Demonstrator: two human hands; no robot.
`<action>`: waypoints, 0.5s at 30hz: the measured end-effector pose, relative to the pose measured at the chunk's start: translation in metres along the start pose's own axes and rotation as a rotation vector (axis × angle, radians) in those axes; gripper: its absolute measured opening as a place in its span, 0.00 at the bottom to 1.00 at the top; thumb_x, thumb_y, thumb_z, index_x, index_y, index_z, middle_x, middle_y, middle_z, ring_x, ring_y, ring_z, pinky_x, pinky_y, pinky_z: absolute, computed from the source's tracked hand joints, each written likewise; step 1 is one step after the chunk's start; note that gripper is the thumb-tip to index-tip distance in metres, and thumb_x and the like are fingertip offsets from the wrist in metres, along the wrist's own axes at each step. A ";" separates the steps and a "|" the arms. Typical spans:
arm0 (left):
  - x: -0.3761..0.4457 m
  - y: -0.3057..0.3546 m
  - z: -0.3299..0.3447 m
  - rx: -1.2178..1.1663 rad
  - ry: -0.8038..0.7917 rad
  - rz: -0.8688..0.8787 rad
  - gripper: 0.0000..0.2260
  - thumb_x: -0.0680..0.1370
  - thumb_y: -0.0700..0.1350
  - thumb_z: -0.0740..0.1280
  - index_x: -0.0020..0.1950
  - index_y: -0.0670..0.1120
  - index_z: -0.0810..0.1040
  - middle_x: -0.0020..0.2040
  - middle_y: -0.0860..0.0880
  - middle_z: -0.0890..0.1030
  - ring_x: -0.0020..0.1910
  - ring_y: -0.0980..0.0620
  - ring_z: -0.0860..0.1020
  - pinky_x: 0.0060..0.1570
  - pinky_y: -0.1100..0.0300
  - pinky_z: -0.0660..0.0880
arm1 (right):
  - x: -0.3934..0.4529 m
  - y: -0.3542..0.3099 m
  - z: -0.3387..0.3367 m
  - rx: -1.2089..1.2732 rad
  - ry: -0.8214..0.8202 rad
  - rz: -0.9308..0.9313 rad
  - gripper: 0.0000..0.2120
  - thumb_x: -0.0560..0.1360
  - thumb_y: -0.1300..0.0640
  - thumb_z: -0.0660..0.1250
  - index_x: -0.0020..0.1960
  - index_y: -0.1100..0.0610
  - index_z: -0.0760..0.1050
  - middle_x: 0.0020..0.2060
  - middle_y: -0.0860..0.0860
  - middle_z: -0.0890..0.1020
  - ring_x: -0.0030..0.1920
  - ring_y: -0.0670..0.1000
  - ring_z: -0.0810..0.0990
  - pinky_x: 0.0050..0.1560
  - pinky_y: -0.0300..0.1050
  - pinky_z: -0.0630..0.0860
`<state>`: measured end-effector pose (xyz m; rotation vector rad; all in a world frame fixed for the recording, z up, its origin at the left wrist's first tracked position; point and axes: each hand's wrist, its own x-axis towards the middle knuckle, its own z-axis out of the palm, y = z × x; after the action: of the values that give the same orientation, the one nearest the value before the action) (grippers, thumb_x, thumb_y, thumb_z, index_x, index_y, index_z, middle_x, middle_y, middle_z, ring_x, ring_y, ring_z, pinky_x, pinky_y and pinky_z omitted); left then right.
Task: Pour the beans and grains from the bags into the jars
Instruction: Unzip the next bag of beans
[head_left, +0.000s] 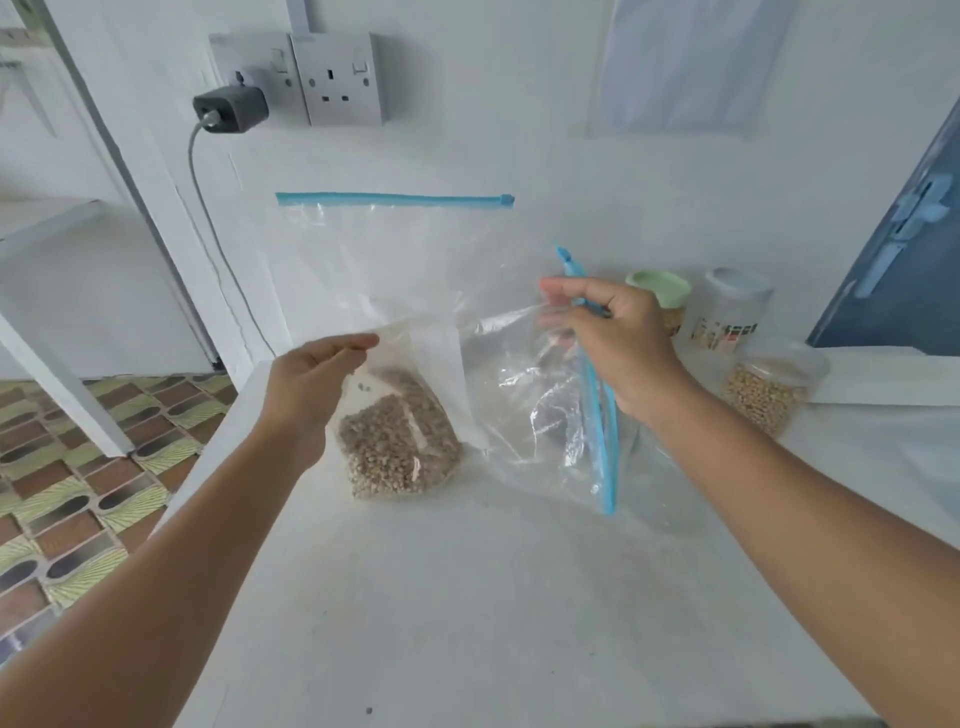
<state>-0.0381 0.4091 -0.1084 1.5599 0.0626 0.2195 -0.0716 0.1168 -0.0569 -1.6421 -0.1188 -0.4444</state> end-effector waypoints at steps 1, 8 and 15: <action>0.001 0.002 0.001 0.000 -0.002 0.011 0.10 0.80 0.38 0.70 0.50 0.51 0.89 0.44 0.56 0.86 0.38 0.61 0.74 0.46 0.64 0.69 | 0.000 0.001 -0.001 0.019 0.023 0.012 0.19 0.75 0.70 0.71 0.50 0.46 0.86 0.54 0.54 0.86 0.52 0.51 0.87 0.46 0.43 0.83; -0.004 -0.006 -0.001 -0.055 -0.206 -0.047 0.16 0.81 0.31 0.62 0.53 0.45 0.88 0.36 0.55 0.82 0.36 0.54 0.66 0.41 0.61 0.66 | -0.019 0.024 -0.017 -0.073 0.058 0.110 0.18 0.79 0.69 0.64 0.53 0.51 0.87 0.42 0.41 0.87 0.52 0.58 0.87 0.49 0.48 0.83; 0.006 -0.013 -0.004 -0.025 -0.236 -0.003 0.11 0.80 0.34 0.71 0.54 0.48 0.88 0.40 0.47 0.73 0.36 0.53 0.69 0.43 0.60 0.71 | -0.024 0.024 -0.022 -0.135 -0.008 0.103 0.12 0.82 0.64 0.67 0.57 0.52 0.86 0.47 0.53 0.87 0.43 0.48 0.85 0.46 0.44 0.82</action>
<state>-0.0316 0.4142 -0.1209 1.5513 -0.1231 0.0327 -0.0900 0.0965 -0.0861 -1.7738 -0.0098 -0.3738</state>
